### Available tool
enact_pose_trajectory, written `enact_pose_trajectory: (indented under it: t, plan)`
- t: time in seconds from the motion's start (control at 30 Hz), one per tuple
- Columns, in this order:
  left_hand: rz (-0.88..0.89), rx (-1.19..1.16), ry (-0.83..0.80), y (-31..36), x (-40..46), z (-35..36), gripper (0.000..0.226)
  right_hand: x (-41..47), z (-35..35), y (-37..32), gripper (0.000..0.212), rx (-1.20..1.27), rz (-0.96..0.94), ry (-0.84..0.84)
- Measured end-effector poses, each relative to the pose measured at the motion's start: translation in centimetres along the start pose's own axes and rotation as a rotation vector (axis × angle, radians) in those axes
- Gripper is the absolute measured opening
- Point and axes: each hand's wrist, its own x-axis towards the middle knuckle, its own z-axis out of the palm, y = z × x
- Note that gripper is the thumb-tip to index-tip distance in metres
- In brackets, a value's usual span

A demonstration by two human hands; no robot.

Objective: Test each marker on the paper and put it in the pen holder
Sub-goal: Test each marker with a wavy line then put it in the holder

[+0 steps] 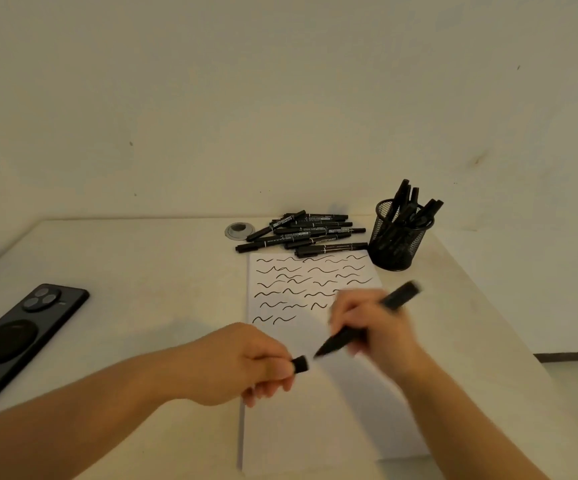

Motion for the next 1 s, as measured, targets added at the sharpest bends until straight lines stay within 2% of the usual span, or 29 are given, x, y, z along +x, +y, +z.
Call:
enact_pose_trajectory:
  t: [0.07,0.13,0.2,0.3,0.37,0.47,0.57,0.8,1.0]
  plan:
    - [-0.091,-0.063,-0.002,-1.6,-1.4,-1.2,0.034,0.1,-3.4,-0.9,0.021,0.097,-0.066,0.296]
    - [-0.159,-0.171,0.2,-3.2,-2.1,-2.6,0.033,0.2,-5.4,-1.5,0.027,-0.041,-0.109,0.435]
    - [-0.105,-0.176,0.427,-3.9,-1.5,-3.4,0.031,0.8,-4.6,-0.6,0.027,-0.243,-0.051,0.439]
    - [0.022,0.002,0.598,-3.5,1.1,-2.6,0.026,2.1,-1.3,1.3,0.015,-0.372,0.109,0.287]
    - [0.039,0.2,0.614,-3.8,2.7,-1.4,0.02,2.6,-0.2,2.4,0.009,-0.317,0.168,0.222]
    - [0.025,0.398,0.62,-4.8,4.2,0.1,0.018,2.4,-0.2,3.9,0.01,-0.318,0.144,0.394]
    - [0.063,0.351,0.655,-5.2,4.6,0.1,0.018,2.3,-0.5,4.7,0.015,-0.36,0.125,0.49]
    - [0.077,0.258,0.667,-5.5,4.7,0.2,0.018,2.4,0.7,5.0,0.01,-0.582,0.091,0.249]
    - [0.077,0.216,0.649,-5.7,4.6,0.2,0.019,2.4,0.1,5.0,0.02,-0.654,0.091,0.369]
